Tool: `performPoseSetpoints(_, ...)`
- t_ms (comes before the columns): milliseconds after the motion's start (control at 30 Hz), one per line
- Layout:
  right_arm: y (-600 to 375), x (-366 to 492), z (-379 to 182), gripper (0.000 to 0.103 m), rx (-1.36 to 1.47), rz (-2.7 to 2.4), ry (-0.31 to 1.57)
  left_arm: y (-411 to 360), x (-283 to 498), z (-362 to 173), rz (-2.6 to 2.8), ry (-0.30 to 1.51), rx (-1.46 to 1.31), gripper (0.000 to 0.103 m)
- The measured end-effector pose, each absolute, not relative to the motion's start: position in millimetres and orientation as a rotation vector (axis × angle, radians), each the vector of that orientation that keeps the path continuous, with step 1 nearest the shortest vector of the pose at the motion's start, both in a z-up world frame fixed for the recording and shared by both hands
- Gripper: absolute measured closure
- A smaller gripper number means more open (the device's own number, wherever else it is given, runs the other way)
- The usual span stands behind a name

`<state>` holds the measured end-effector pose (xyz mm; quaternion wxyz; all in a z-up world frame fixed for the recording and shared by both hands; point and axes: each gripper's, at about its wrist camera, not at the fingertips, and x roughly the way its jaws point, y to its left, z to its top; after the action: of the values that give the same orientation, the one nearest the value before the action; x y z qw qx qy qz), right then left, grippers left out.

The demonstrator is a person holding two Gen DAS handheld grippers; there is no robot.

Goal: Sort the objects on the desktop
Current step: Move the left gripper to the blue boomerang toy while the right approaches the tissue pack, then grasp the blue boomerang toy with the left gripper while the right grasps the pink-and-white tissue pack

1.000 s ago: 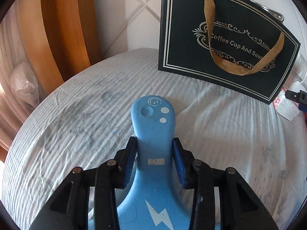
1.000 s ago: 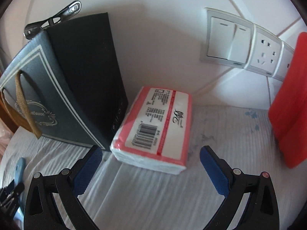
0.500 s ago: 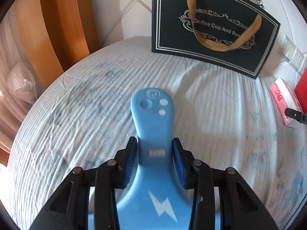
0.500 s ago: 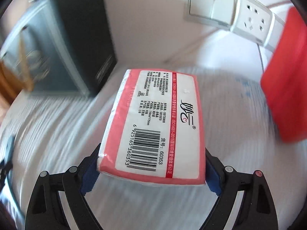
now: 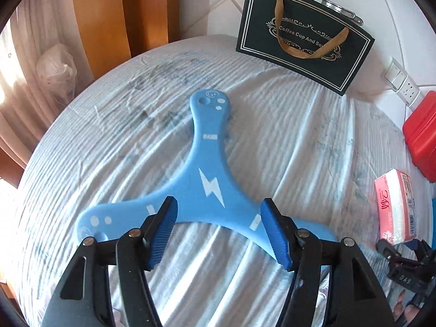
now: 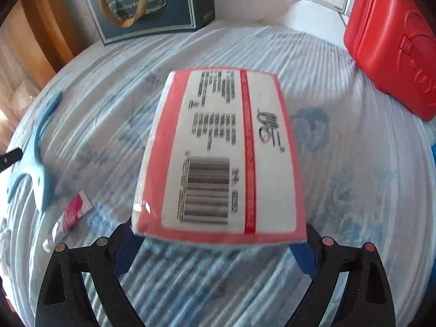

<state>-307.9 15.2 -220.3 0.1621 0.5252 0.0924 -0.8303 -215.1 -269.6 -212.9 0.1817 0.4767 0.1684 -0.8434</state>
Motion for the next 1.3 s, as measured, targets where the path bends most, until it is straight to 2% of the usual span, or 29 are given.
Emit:
performPoseSetpoints(133, 13.7, -299.8, -218.9, 0.006, 1.494, -2.366, 0.271, -262.0, -229.9, -233.1, -2.274, 0.598, 1.371, 0.038)
performPoseSetpoints(200, 15.2, -302.2, -216.5, 0.001, 1.510, -2.354, 0.211, -251.9, -234.3, -233.0, -2.261, 0.531, 1.338, 0.037)
performPoseSetpoints(300, 15.4, -305.0, -209.5, 0.000, 1.496, -2.377, 0.204, -247.5, -232.0, -233.3, -2.291, 0.495, 1.319, 0.037)
performPoseSetpoints(367, 12.8, -304.0, -204.0, 0.000, 1.473, -2.392, 0.221, -248.1, -224.6, -232.4, -2.355, 0.500, 1.344, 0.051)
performPoseSetpoints(400, 10.7, -306.1, -203.4, 0.000, 1.467, -2.396, 0.224, -249.1, -218.7, -232.2, -2.379, 0.511, 1.367, 0.063)
performPoseSetpoints(567, 7.5, -301.7, -203.8, 0.000, 1.451, -2.379, 0.218, -265.4, -183.4, -235.9, -2.349, 0.402, 1.403, 0.067)
performPoseSetpoints(733, 3.8, -304.8, -203.9, 0.000, 1.457, -2.386, 0.211, -283.8, -193.4, -230.7, -2.337, 0.715, 1.386, 0.066)
performPoseSetpoints(767, 3.2, -304.9, -203.5, 0.000, 1.456, -2.384, 0.213, -280.3, -197.7, -227.8, -2.339, 0.740, 1.374, 0.065)
performPoseSetpoints(800, 3.5, -304.8, -203.1, 0.000, 1.455, -2.383, 0.220, -276.0, -204.3, -224.3, -2.343, 0.748, 1.358, 0.055)
performPoseSetpoints(833, 3.8, -304.2, -202.4, 0.000, 1.452, -2.385, 0.227, -272.1, -211.7, -221.7, -2.345, 0.757, 1.343, 0.037)
performPoseSetpoints(900, 6.0, -304.5, -201.1, 0.000, 1.449, -2.393, 0.225, -266.2, -228.1, -223.4, -2.327, 0.812, 1.321, 0.013)
performPoseSetpoints(967, 9.4, -305.8, -201.3, 0.000, 1.455, -2.400, 0.209, -262.7, -249.7, -239.7, -2.239, 0.815, 1.383, 0.007)
performPoseSetpoints(1000, 10.5, -306.7, -202.1, 0.000, 1.462, -2.400, 0.201, -256.1, -257.4, -240.0, -2.238, 0.705, 1.351, 0.003)
performPoseSetpoints(1067, 11.3, -307.9, -203.3, 0.000, 1.468, -2.397, 0.189, -245.9, -268.8, -247.5, -2.207, 0.513, 1.347, 0.003)
performPoseSetpoints(1100, 11.0, -308.2, -203.2, 0.000, 1.464, -2.398, 0.191, -241.6, -268.3, -248.8, -2.222, 0.449, 1.336, 0.005)
performPoseSetpoints(1167, 9.5, -308.3, -202.7, 0.000, 1.450, -2.403, 0.203, -242.7, -256.4, -245.6, -2.282, 0.408, 1.314, 0.019)
performPoseSetpoints(1233, 9.7, -308.3, -202.4, 0.000, 1.436, -2.407, 0.199, -248.2, -242.1, -241.5, -2.344, 0.380, 1.333, 0.045)
performPoseSetpoints(1300, 9.6, -308.5, -203.8, 0.000, 1.437, -2.410, 0.181, -255.3, -226.8, -238.2, -2.381, 0.344, 1.363, 0.055)
